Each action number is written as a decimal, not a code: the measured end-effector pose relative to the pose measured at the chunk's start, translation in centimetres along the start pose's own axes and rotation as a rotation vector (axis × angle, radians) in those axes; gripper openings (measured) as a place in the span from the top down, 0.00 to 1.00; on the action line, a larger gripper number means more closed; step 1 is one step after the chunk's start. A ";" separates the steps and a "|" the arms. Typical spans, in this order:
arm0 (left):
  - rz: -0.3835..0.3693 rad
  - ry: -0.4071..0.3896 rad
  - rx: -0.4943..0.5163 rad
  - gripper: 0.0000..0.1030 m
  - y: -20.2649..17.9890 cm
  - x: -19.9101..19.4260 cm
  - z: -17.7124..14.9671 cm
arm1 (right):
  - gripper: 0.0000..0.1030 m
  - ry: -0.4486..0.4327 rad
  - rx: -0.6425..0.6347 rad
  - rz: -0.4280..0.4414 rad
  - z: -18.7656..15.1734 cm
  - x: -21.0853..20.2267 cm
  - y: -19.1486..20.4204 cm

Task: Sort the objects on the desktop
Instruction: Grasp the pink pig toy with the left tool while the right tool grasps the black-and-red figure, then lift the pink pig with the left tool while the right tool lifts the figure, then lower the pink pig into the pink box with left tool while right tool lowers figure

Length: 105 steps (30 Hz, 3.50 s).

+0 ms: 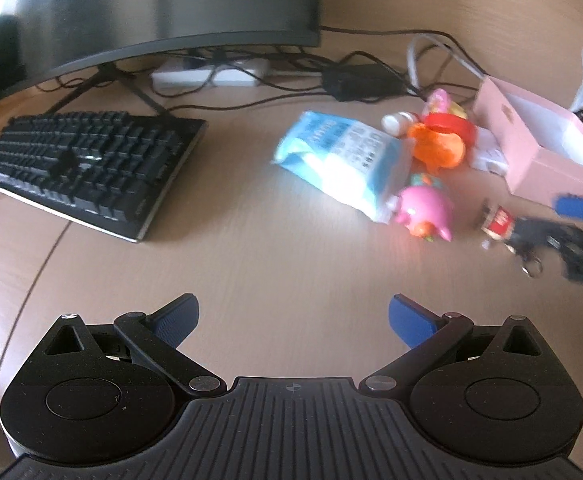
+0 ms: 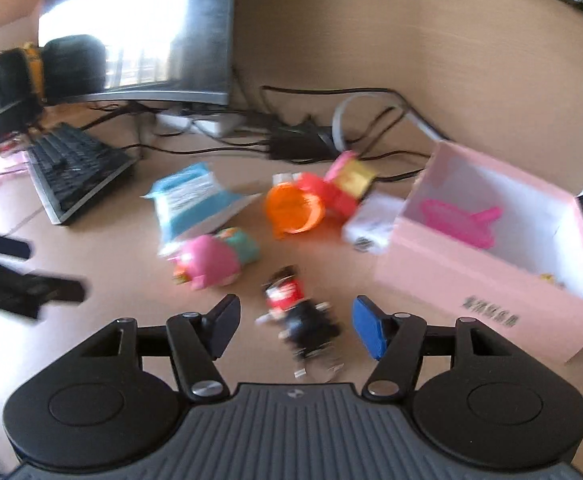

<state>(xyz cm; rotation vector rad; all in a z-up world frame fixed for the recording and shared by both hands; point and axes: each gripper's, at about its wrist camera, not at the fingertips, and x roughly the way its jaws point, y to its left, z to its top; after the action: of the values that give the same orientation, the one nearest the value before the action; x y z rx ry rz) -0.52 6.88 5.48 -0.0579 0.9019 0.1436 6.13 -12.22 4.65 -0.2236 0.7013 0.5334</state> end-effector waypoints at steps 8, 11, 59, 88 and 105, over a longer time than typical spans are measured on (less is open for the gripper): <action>-0.109 -0.093 0.132 0.00 -4.1 -0.3 1.5 | 0.66 0.136 0.042 0.028 0.1 3.9 -1.3; -0.141 -0.096 0.175 0.00 -5.6 0.7 2.7 | 0.68 0.149 0.094 0.006 -1.2 2.5 -2.7; -0.277 -0.004 0.307 0.19 -8.4 -0.4 -2.2 | 0.61 0.156 0.168 0.024 -5.7 -4.6 -4.1; -0.189 -0.024 0.251 0.37 -6.7 1.1 -2.1 | 0.32 0.147 0.214 -0.034 -4.5 -1.9 -4.3; -0.273 -0.099 0.312 0.49 -8.9 -0.7 1.9 | 0.72 0.123 0.162 -0.032 -1.7 -7.2 -5.7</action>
<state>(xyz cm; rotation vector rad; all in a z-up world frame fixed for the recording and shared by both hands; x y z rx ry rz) 1.85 -1.79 7.07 0.1155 0.8002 -0.2467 3.61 -20.51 8.27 -0.1169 0.8551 0.4324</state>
